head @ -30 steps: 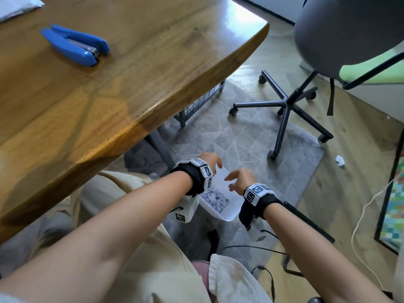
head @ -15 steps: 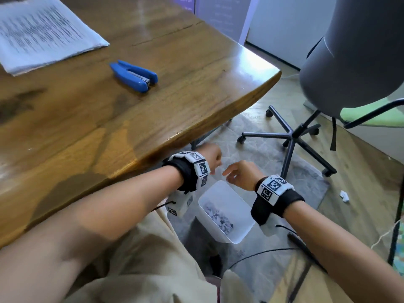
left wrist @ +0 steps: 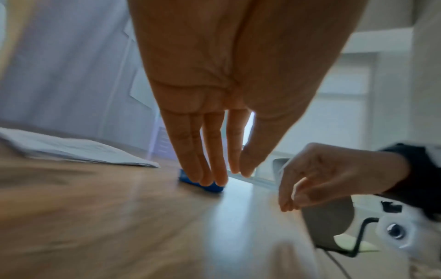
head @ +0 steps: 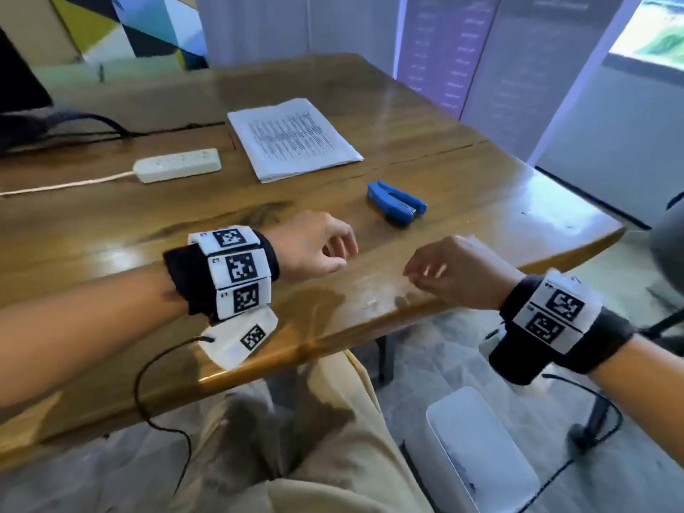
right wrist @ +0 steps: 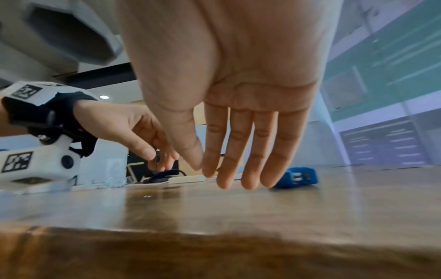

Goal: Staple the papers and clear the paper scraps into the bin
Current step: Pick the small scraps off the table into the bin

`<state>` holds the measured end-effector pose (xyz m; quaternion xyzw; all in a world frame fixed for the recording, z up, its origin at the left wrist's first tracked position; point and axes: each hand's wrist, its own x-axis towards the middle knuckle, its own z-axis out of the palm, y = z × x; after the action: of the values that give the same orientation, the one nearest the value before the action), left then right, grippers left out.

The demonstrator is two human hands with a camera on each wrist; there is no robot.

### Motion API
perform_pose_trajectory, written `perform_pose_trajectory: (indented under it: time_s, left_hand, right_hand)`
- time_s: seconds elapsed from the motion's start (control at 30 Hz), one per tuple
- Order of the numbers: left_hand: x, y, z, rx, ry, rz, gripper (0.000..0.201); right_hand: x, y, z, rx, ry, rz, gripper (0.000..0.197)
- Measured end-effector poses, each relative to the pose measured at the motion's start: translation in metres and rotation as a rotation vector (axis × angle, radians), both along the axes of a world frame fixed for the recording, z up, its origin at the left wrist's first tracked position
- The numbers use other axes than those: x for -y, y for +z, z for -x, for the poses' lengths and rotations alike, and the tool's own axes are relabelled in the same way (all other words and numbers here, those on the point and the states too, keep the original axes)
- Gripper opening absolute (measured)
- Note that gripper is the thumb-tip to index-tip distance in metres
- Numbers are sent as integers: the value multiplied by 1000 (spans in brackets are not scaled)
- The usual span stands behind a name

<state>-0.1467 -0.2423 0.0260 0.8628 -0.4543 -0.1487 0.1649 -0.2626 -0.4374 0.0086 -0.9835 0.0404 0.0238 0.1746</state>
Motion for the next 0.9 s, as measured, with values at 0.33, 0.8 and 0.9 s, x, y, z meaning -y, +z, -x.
perform_pose_trajectory:
  time_s: [0.33, 0.8, 0.9]
  left_hand:
    - [-113, -15, -46, 130, 203, -375, 41]
    - [-86, -22, -46, 35, 201, -260, 25]
    - [-87, -22, -49, -17, 243, -234, 24]
  right_hand:
    - [-92, -7, -58, -178, 372, 164, 37]
    - [-124, -6, -115, -147, 362, 106, 28]
    - [-120, -5, -121, -132, 283, -21, 22]
